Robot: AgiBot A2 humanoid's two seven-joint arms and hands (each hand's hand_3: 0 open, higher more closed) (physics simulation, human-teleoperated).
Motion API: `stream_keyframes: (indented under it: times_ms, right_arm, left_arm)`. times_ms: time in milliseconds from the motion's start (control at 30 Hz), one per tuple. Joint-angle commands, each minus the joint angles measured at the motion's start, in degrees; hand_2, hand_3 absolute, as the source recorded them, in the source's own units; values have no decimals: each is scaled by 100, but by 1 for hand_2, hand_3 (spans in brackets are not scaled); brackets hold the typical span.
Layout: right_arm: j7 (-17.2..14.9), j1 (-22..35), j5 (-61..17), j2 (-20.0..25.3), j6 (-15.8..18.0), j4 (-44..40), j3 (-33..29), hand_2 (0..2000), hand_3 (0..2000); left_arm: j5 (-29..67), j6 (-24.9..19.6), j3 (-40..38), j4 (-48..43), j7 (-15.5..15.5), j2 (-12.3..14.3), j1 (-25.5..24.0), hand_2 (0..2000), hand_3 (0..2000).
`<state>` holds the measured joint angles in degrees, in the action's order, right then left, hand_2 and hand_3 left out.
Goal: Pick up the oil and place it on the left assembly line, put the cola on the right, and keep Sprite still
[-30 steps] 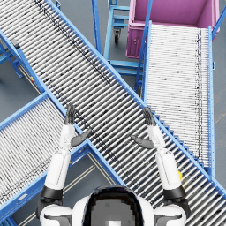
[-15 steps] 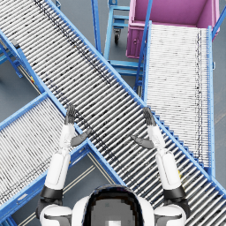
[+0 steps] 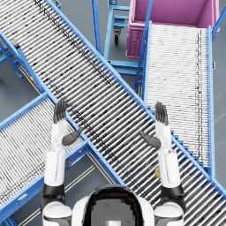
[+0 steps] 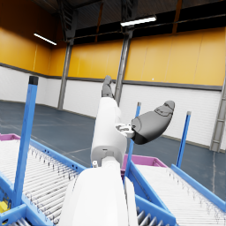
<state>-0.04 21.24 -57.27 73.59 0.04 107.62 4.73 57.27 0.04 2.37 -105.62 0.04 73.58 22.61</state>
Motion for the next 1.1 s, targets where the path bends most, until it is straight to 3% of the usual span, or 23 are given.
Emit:
stream_keyframes:
  times_ms: [33,200,400,500,1100]
  right_arm:
    - [1,153,0,46,-1,98,-236,0,0]
    - [3,186,0,108,-3,155,-412,0,0]
    - [4,234,-1525,170,-4,278,-532,0,0]
    - [4,305,-1936,197,-4,282,-598,0,0]
    - [4,446,-2171,295,-4,222,-908,0,0]
  left_arm:
    - [0,-1,-361,-101,-1,26,183,0,0]
    - [-1,-3,-591,-136,-3,68,261,0,0]
    - [1523,-4,-875,-242,-4,83,430,0,0]
    - [2095,-4,-999,-210,-4,65,567,0,0]
    - [2425,-4,-866,-556,-4,149,509,0,0]
